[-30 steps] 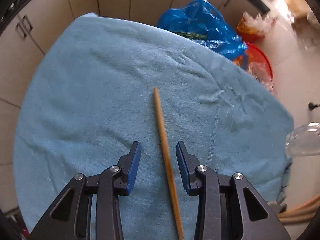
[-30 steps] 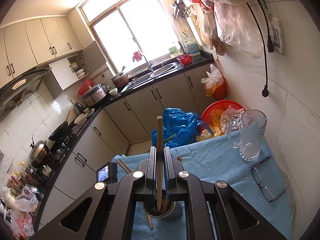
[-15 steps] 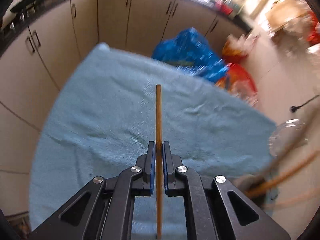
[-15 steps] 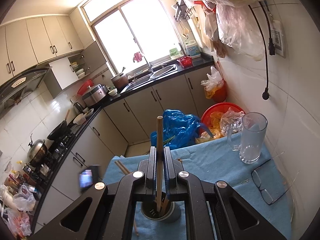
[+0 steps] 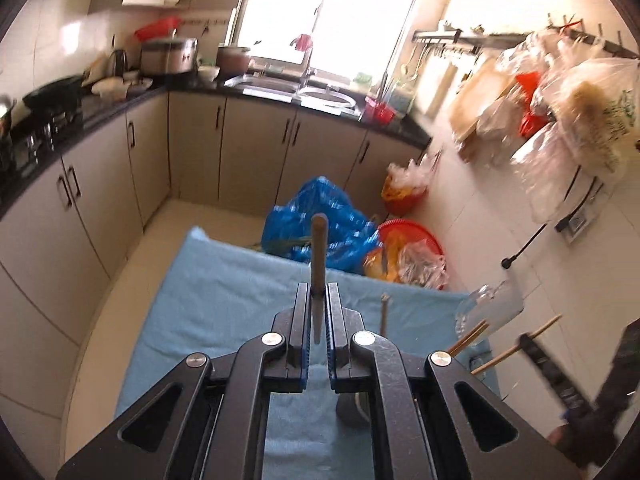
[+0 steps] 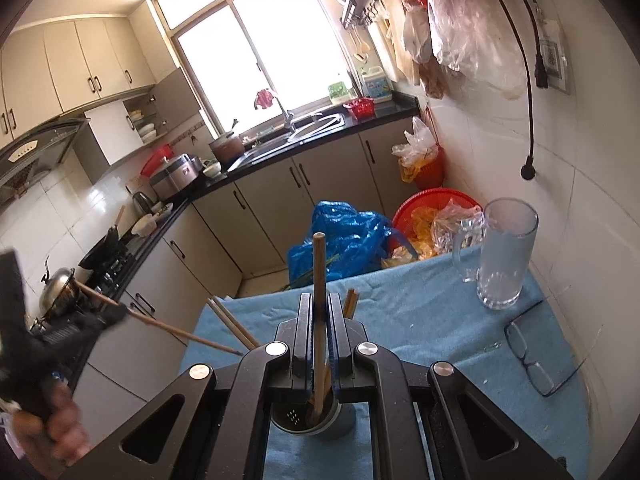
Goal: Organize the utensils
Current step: 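Lower the chopsticks into the cup and open the right tool while the left tool opens, then move both open tools back over the remaining chopsticks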
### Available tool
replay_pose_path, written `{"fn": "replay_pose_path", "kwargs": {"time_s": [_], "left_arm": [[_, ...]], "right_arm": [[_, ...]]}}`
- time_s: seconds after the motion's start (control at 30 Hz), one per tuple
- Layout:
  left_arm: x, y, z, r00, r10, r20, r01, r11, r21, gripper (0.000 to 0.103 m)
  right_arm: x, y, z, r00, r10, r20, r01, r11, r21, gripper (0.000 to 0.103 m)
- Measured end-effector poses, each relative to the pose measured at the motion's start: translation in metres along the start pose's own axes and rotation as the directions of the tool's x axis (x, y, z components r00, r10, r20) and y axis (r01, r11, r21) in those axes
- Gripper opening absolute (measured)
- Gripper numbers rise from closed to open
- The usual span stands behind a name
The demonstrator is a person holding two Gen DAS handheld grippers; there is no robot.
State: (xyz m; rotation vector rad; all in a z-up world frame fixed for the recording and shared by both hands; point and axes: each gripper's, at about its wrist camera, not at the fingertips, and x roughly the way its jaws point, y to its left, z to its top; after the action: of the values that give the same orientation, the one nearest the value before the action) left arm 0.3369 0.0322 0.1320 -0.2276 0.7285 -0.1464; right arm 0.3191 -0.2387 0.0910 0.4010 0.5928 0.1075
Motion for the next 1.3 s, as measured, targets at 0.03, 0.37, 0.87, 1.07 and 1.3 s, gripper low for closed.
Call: {"fn": "replay_pose_path", "kwargs": {"time_s": [0.03,0.37,0.87,1.07,1.3], "left_arm": [[-0.010,-0.002,0.003,1.000,-0.010,0.006,0.010,1.000,0.006,0.006],[-0.042,-0.029,0.002,0.991,-0.133,-0.022,0.134,0.990,0.039,0.006],[0.019,-0.066,-0.046,0.974,-0.134,-0.185,0.153,0.984,0.094,0.006],[0.021,-0.063,-0.051,0.972,-0.129,-0.197,0.148,0.985,0.085,0.008],[-0.023,-0.037,-0.064,0.986,-0.107,-0.126,0.117,0.991,0.070,0.038]], "right_arm": [[0.002,0.000,-0.002,1.000,-0.002,-0.004,0.002,1.000,-0.001,0.007],[0.027,-0.008,-0.018,0.997,-0.032,-0.066,0.033,0.999,0.023,0.007],[0.012,-0.021,-0.020,0.995,0.015,-0.095,-0.010,0.999,0.054,0.009],[-0.019,-0.024,-0.017,0.997,0.041,-0.065,-0.037,0.997,0.062,0.017],[-0.059,-0.045,-0.045,0.994,0.018,-0.107,-0.015,0.999,0.031,0.034]]}}
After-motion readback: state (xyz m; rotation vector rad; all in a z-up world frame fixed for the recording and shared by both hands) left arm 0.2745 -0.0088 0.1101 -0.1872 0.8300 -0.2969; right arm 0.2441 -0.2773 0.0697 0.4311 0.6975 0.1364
